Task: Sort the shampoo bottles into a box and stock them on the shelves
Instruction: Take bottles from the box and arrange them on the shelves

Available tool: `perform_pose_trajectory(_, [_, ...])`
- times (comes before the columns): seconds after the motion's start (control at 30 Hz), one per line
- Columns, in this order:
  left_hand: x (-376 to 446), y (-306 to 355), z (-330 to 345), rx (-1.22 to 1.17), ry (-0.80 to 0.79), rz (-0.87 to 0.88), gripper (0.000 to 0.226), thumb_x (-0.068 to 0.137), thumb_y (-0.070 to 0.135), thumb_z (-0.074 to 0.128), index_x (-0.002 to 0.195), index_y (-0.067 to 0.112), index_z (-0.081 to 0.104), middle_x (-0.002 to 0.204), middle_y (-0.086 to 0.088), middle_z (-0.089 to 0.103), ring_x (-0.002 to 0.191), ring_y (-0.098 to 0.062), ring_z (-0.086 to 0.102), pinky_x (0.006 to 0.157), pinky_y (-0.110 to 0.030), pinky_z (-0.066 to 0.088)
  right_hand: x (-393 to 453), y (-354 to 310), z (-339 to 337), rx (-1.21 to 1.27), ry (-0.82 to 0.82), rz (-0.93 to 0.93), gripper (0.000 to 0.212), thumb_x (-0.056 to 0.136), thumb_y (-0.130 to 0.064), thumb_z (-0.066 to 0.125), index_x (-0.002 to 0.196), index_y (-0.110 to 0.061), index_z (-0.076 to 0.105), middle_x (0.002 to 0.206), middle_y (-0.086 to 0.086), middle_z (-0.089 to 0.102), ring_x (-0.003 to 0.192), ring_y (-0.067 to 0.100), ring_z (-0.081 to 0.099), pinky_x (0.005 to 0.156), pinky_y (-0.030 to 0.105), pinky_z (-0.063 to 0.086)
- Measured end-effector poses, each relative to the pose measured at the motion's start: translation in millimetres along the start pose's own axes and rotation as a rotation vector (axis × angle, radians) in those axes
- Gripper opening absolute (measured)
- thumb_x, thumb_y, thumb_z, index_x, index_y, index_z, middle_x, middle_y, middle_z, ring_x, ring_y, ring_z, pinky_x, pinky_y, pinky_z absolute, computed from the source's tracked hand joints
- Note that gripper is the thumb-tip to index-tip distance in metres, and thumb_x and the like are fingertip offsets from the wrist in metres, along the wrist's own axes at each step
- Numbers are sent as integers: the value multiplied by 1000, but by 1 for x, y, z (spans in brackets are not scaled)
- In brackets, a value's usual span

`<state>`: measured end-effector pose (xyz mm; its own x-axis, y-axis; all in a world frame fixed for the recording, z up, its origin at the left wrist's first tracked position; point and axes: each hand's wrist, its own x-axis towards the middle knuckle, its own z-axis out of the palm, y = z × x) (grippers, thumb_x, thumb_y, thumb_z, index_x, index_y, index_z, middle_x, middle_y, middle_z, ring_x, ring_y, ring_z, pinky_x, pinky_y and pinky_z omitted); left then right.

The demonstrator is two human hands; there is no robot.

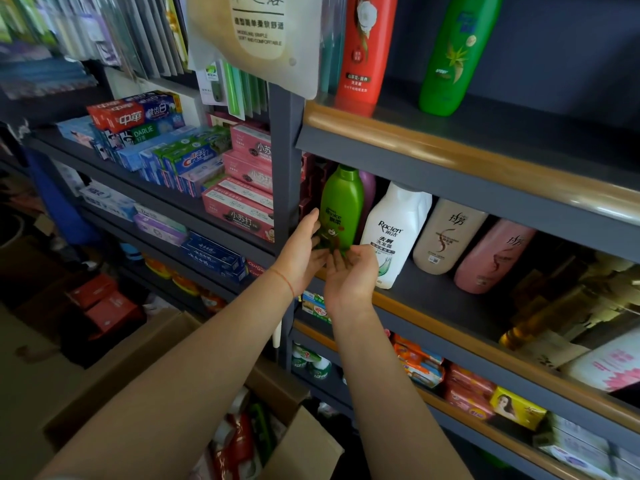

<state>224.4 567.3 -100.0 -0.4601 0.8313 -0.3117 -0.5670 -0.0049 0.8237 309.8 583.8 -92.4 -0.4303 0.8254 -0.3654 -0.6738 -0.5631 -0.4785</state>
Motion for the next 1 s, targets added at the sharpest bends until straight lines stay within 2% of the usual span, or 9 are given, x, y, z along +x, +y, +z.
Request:
perform_pose_trajectory(0.1, [-6,1,3,36,-5,4,57,99,53,48,142,16,49,134,-9,58,116,-23,62,95,-32,50,-6,-2,0,-36,-14,3,26,92,-4,43,115,-3,55,106,11,57,103,23,57,81,25,50])
perform_pose_trajectory(0.2, [-24,-4,-2,218,83,146,24,102,34,51,113,19,65,119,-5,65,108,-19,64,99,-32,49,-13,-3,-6,-164,-40,-35,18,95,-2,43,103,-3,59,102,14,63,94,25,64,82,28,53])
perform_pose_trajectory(0.3, [-52,-16,-33,332,240,295,22,98,11,52,95,14,74,96,-9,73,91,-20,71,85,-32,57,-23,8,-19,-386,-58,-47,18,98,-6,44,100,-3,62,82,12,69,74,23,69,69,32,56])
perform_pose_trajectory(0.4, [-76,-42,-95,431,392,190,25,100,9,48,94,6,72,80,-11,69,69,-19,66,64,-26,56,-23,46,-42,-618,-41,70,22,99,-9,42,91,-2,61,66,8,63,54,21,61,54,30,52])
perform_pose_trajectory(0.47, [-93,-73,-150,519,469,74,24,102,10,48,92,8,70,79,-10,66,68,-18,62,65,-28,54,-13,87,-68,-828,-32,246,21,99,-12,45,90,-3,61,65,8,62,49,20,60,50,29,51])
perform_pose_trajectory(0.6, [-142,-151,-258,784,657,-186,22,100,16,52,105,7,71,104,-8,70,100,-24,64,94,-37,50,-3,187,-152,-1209,-28,671,17,100,-15,45,97,-7,59,77,9,63,58,19,64,52,28,52])
perform_pose_trajectory(0.67, [-167,-181,-297,982,691,-270,24,100,23,52,105,10,71,103,-9,70,99,-29,64,87,-37,51,-7,228,-193,-1303,-21,810,18,101,-20,46,98,-8,59,85,10,63,71,22,65,58,30,53])
perform_pose_trajectory(0.77, [-191,-212,-338,1289,713,-208,30,92,29,44,85,12,68,78,-9,66,74,-32,64,71,-38,46,-7,278,-241,-1422,10,916,28,102,-26,46,114,-4,60,96,12,64,81,23,64,63,32,52])
perform_pose_trajectory(1.0, [-198,-244,-379,1478,763,39,22,87,21,51,79,14,70,70,-1,66,67,-22,63,90,-37,37,14,357,-308,-1627,105,977,21,98,-20,49,112,-9,61,101,10,64,83,23,63,59,28,46])
